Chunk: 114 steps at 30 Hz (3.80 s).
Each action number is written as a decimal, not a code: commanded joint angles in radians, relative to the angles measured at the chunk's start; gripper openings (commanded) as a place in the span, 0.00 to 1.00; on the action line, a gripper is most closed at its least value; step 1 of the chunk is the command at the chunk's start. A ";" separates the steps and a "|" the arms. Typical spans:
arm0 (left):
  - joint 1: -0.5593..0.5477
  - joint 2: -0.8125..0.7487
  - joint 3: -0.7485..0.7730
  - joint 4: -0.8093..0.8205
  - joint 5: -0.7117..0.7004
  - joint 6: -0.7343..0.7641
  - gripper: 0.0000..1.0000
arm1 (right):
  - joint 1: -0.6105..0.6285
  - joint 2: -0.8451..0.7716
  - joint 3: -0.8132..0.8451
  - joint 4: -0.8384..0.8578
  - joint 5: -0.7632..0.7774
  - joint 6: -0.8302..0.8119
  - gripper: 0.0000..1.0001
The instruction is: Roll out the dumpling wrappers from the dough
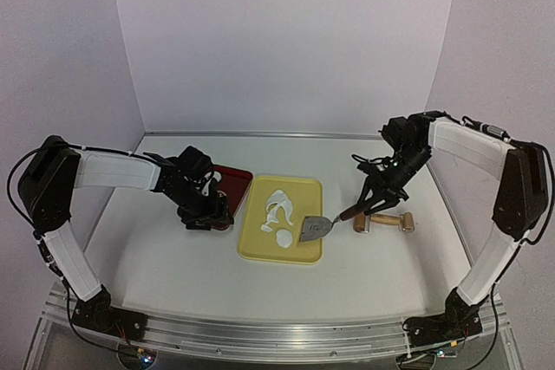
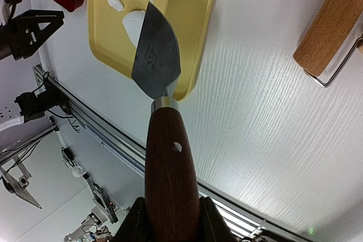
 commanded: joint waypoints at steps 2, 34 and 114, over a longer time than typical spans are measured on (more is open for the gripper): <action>-0.028 0.046 0.067 0.017 0.025 0.054 0.68 | 0.044 0.108 0.112 -0.044 0.073 -0.065 0.00; -0.082 0.306 0.280 -0.049 -0.081 0.141 0.20 | 0.089 0.284 0.185 -0.085 0.088 -0.187 0.00; -0.077 0.175 0.481 -0.136 -0.141 0.014 0.47 | 0.171 0.305 0.060 0.395 -0.401 0.028 0.00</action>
